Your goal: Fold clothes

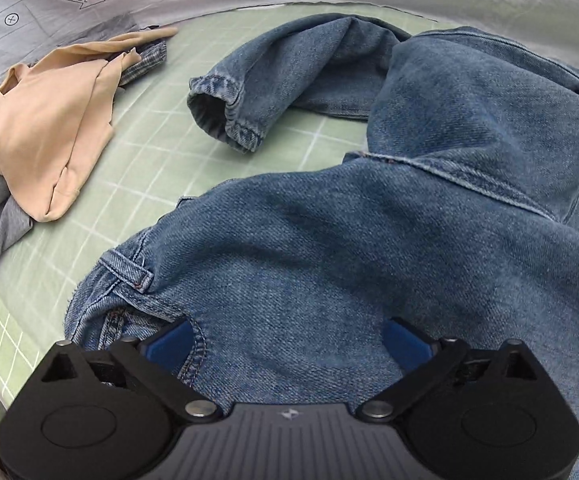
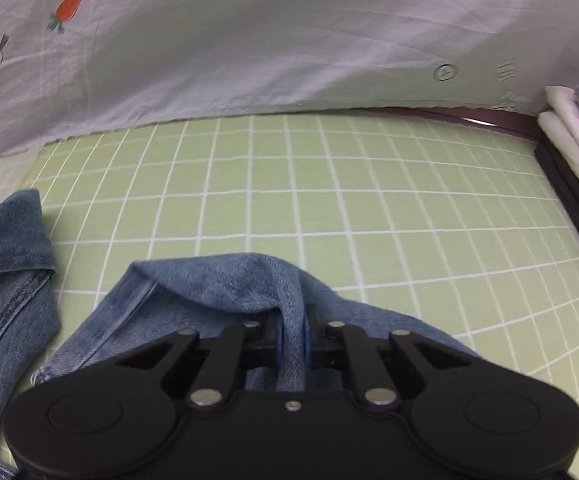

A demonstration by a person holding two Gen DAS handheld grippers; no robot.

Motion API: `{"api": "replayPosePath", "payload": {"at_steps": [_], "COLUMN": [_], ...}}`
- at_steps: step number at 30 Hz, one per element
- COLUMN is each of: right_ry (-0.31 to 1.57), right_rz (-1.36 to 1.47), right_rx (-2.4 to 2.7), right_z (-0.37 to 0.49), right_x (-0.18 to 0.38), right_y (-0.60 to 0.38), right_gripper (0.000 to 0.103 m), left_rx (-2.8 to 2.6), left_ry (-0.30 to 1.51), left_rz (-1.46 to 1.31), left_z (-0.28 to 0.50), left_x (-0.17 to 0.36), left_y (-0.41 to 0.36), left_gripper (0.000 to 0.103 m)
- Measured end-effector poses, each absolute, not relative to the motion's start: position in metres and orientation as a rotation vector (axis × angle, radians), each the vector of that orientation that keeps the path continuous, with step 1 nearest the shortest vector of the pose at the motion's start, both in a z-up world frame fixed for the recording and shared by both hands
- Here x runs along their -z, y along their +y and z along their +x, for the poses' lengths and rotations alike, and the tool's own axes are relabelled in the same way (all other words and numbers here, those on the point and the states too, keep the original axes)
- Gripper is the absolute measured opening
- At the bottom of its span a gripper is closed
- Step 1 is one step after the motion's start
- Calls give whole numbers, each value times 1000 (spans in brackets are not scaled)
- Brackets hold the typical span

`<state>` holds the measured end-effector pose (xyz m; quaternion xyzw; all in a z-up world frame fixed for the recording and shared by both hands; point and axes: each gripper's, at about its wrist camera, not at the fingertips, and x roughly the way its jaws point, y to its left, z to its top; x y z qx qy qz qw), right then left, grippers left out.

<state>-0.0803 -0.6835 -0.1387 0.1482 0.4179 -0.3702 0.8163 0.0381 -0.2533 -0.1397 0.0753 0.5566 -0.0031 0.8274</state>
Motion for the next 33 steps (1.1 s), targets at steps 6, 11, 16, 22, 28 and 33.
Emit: {"api": "replayPosePath", "payload": {"at_steps": [6, 11, 16, 22, 28, 33], "right_ry": [811, 778, 781, 770, 803, 792], "right_rz": [379, 442, 515, 580, 600, 605], "right_rx": [1015, 1084, 1039, 959, 845, 863], "right_z": [-167, -218, -250, -271, -232, -217], "right_x": [125, 124, 132, 138, 154, 164], "right_y": [-715, -731, -738, -759, -804, -820], "right_gripper": [9, 15, 40, 64, 78, 54], "left_rx": [35, 23, 0, -62, -119, -137], "left_ry": [1199, 1201, 1197, 1175, 1173, 1178], "left_rz": [165, 192, 183, 169, 192, 209], "left_z": [30, 19, 11, 6, -5, -10], "left_x": [147, 148, 147, 146, 144, 143], "left_y": [-256, -267, -268, -272, -283, -289], "left_gripper": [103, 103, 103, 103, 103, 103]}}
